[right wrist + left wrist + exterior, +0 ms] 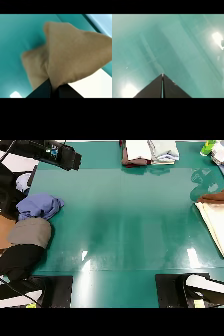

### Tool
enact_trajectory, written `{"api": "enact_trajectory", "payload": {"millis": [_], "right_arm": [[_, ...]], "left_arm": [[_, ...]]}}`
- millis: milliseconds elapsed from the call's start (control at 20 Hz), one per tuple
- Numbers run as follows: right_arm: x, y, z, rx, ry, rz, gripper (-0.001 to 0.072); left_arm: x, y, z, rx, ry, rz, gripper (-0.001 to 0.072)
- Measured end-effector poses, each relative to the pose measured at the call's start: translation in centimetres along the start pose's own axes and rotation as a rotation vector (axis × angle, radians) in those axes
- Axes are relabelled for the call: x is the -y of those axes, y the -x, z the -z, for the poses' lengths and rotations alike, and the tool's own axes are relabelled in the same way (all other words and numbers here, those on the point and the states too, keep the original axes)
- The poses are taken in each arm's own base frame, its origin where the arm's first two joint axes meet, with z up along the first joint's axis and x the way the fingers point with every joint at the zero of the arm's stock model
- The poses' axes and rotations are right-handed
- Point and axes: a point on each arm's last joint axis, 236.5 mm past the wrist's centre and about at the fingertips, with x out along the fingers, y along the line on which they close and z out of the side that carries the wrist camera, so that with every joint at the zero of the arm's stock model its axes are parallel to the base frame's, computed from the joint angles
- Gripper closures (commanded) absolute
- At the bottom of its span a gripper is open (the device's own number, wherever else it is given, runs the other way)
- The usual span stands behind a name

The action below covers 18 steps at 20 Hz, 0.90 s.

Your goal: Fold the shirts.

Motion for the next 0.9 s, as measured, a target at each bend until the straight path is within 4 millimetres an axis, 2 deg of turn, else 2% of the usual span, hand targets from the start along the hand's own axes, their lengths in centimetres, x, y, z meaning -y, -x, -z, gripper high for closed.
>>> {"api": "enact_trajectory", "payload": {"millis": [300,550,600,700,750,900], "right_arm": [[6.0,-1.4,5.3,-0.142,0.037,0.240,0.0693],[10.6,-3.3,10.4,-0.266,0.014,0.353,0.0684],[11.5,-3.6,11.4,-0.291,0.002,0.369,0.0596],[13.3,-4.0,13.2,-0.339,-0.025,0.400,0.0215],[14.1,-4.1,13.9,-0.356,-0.039,0.412,0.0170],[15.2,-4.1,14.4,-0.360,-0.076,0.417,0.0171]], "left_arm": [[0.0,0.0,0.0,-0.001,-0.008,0.000,0.0682],[0.0,0.0,0.0,-0.001,-0.011,0.000,0.0682],[0.0,0.0,0.0,-0.001,-0.011,0.000,0.0682],[0.0,0.0,0.0,0.000,-0.011,0.000,0.0682],[0.0,0.0,0.0,-0.001,-0.011,0.000,0.0682],[0.0,0.0,0.0,0.000,-0.011,0.000,0.0682]]}}
